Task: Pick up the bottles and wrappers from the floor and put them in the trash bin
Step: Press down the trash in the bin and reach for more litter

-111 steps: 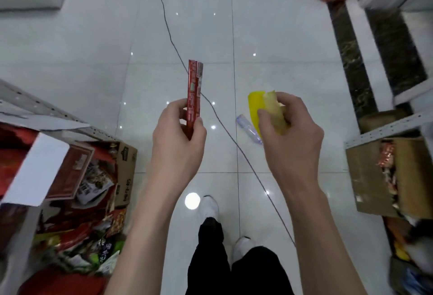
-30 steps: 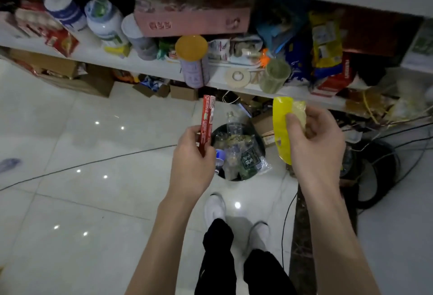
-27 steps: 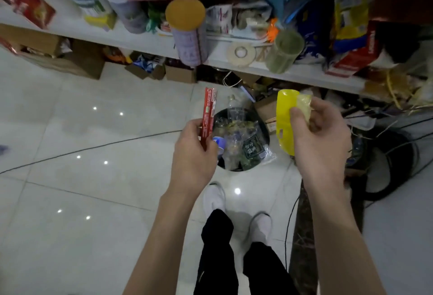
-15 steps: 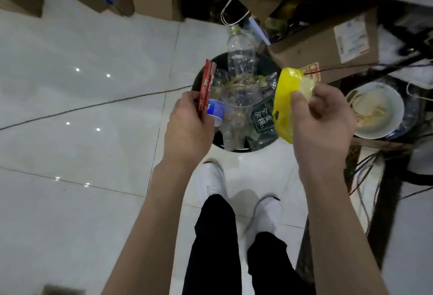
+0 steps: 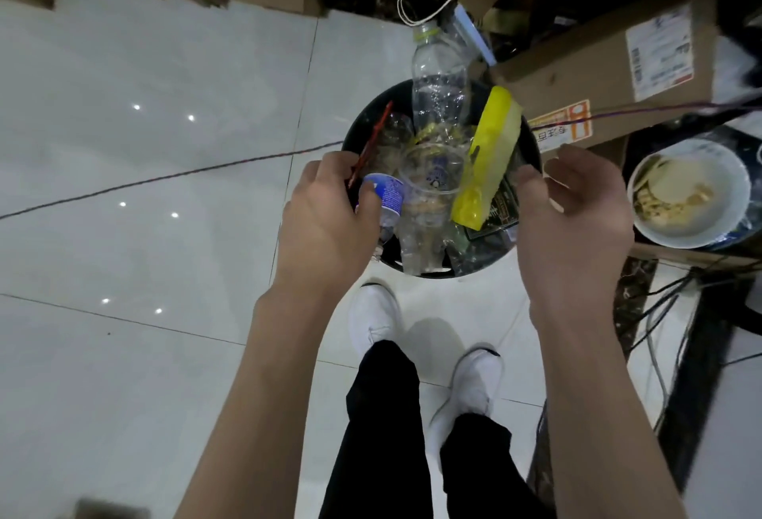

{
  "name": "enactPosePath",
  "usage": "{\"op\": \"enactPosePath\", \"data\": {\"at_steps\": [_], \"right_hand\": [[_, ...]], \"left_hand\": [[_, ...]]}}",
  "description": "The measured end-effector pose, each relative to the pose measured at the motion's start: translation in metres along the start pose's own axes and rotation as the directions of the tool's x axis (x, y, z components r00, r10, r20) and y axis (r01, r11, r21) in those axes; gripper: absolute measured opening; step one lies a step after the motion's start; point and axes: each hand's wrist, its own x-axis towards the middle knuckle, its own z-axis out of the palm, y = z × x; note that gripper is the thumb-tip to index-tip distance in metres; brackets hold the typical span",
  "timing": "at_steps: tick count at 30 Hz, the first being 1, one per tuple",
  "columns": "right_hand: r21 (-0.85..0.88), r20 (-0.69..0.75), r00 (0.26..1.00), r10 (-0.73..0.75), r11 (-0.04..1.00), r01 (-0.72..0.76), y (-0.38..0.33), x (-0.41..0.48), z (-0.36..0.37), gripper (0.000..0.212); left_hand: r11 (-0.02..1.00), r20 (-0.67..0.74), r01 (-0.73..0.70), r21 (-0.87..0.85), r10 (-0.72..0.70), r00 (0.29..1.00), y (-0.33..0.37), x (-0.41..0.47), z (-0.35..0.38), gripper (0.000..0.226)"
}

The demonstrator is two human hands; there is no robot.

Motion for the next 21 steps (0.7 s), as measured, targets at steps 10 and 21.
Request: {"op": "enactPosePath", "data": {"at_steps": [10, 21], "right_hand": [[0.085, 0.123, 0.972, -0.2, 0.978, 0.19, -0.097, -0.04, -0.081, 0.021], [0.114, 0.23, 0.839, -0.494, 0.87, 0.48, -0.276, -0.132, -0.224, 0.022]], "left_hand": [[0.991, -0.158, -0.092, -0.093, 0.077, 0.985, 0.088, -0.089, -0.085, 0.029], [0.962, -0.405, -0.259, -0.083, 0.204, 0.891, 0.226, -0.231, -0.261, 0.034]]}}
